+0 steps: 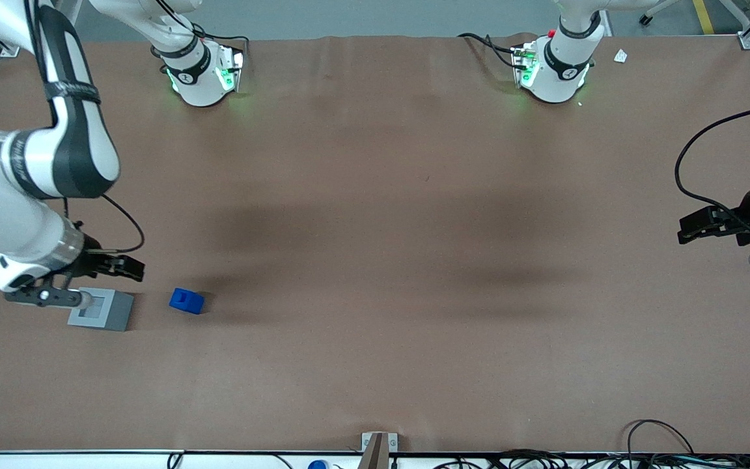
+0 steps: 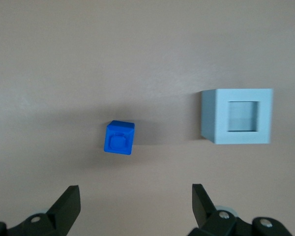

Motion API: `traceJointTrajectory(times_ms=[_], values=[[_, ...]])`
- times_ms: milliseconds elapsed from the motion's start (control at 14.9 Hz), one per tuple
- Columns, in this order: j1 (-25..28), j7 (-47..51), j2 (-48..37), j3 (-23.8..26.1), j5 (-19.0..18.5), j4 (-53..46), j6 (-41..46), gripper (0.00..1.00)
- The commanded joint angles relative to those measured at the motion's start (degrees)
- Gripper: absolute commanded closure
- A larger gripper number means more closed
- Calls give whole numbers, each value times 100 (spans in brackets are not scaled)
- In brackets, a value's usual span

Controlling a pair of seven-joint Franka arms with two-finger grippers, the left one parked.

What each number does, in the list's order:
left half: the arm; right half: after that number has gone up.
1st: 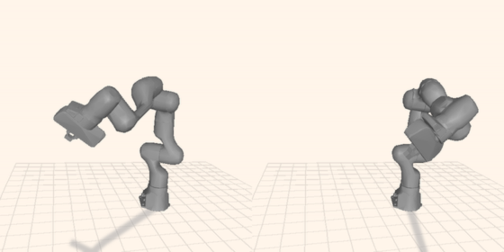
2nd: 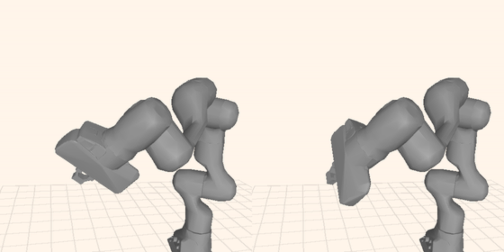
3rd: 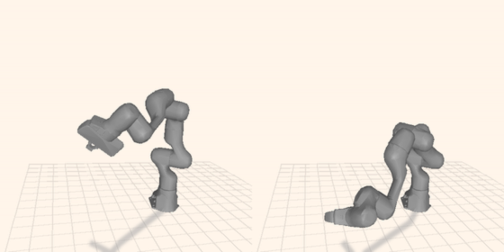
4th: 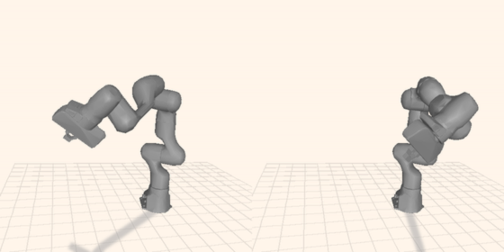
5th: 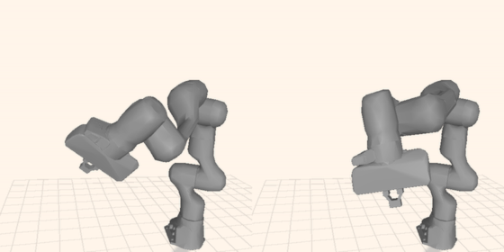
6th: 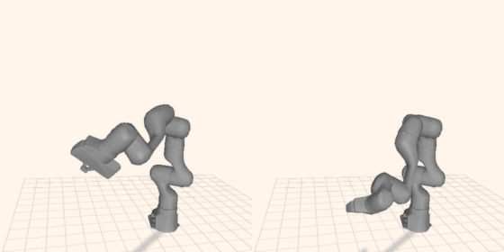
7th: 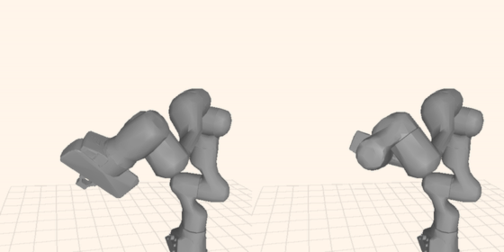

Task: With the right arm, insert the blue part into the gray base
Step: 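Move the open right gripper down over the blue block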

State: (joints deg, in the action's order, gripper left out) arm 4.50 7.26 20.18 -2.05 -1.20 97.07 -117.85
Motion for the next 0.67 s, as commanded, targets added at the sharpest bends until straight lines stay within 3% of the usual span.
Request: traceJointTrajectory(times_ms=[0, 135, 337, 606], values=[[122, 21, 258, -24, 5, 13, -255, 0], [61, 91, 468, -15, 40, -48, -474, 0], [-123, 39, 916, -41, 637, -171, -791, 0], [-125, 91, 1435, -41, 682, -452, -871, 0]])
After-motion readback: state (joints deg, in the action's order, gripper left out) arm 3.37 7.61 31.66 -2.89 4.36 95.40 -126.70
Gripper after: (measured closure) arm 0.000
